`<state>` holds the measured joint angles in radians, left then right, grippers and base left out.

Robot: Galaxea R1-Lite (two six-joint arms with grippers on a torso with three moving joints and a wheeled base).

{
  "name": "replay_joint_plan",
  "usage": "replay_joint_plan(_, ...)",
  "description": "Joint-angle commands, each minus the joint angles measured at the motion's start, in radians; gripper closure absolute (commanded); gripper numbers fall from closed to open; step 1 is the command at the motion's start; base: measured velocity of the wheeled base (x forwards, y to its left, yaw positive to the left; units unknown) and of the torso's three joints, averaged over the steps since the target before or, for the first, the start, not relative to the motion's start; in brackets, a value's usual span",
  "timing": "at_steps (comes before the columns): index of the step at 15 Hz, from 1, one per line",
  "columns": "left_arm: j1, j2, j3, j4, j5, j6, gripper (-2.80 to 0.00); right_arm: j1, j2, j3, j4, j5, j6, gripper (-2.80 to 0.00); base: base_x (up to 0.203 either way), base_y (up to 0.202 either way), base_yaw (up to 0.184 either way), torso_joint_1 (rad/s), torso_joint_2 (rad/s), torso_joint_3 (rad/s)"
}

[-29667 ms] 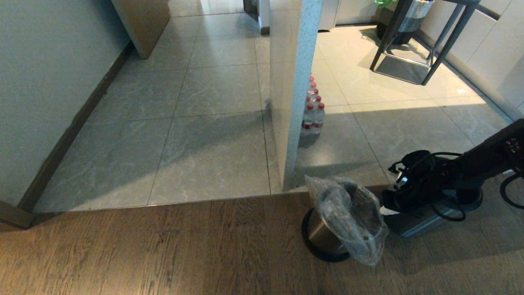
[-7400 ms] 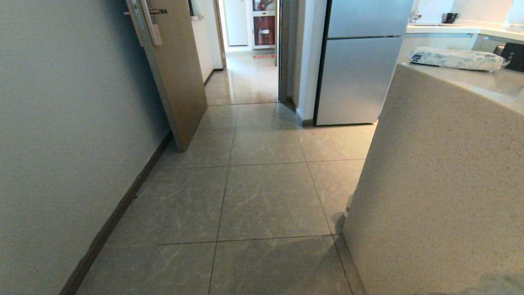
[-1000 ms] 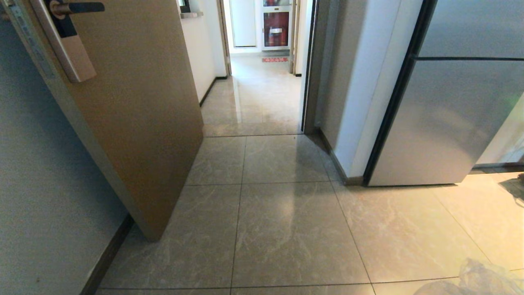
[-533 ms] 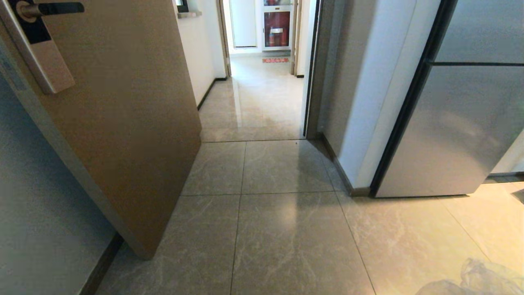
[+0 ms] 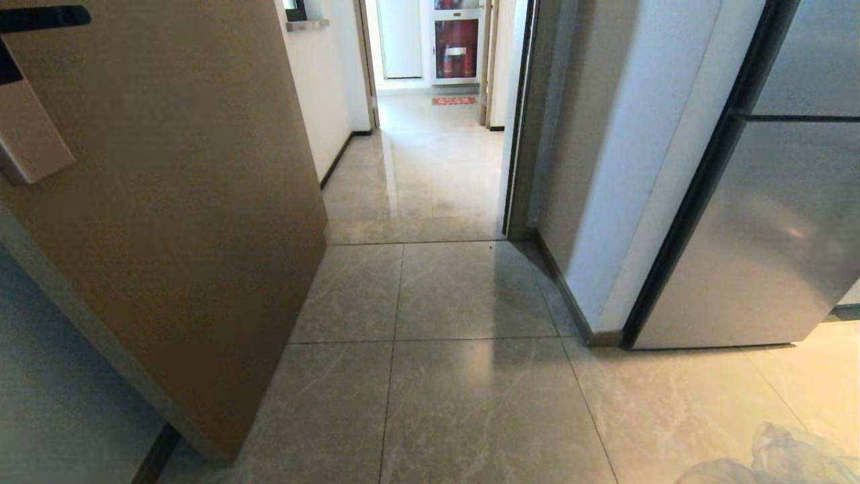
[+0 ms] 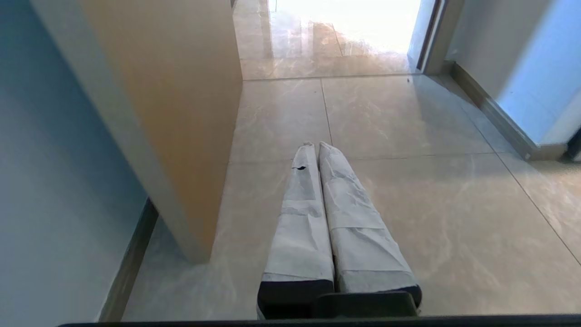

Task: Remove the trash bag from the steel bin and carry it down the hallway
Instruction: Put the trash bag at the door

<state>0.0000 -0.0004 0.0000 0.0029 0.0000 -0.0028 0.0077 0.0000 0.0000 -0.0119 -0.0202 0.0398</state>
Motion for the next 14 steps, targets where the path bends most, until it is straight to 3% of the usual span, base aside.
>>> replay_joint_plan(1,0.000,0.000,0.000,0.000,0.000,0.000,0.00,0.000,0.002,0.002,0.000,0.000,0.000,0.00,0.194,0.000,-0.001,0.003,0.00,0.002)
replay_joint_plan(14,0.000,0.000,0.000,0.000,0.000,0.000,0.00,0.000,0.002,0.002,0.000,0.000,0.000,0.00,0.193,0.000,0.001,0.002,0.00,0.002)
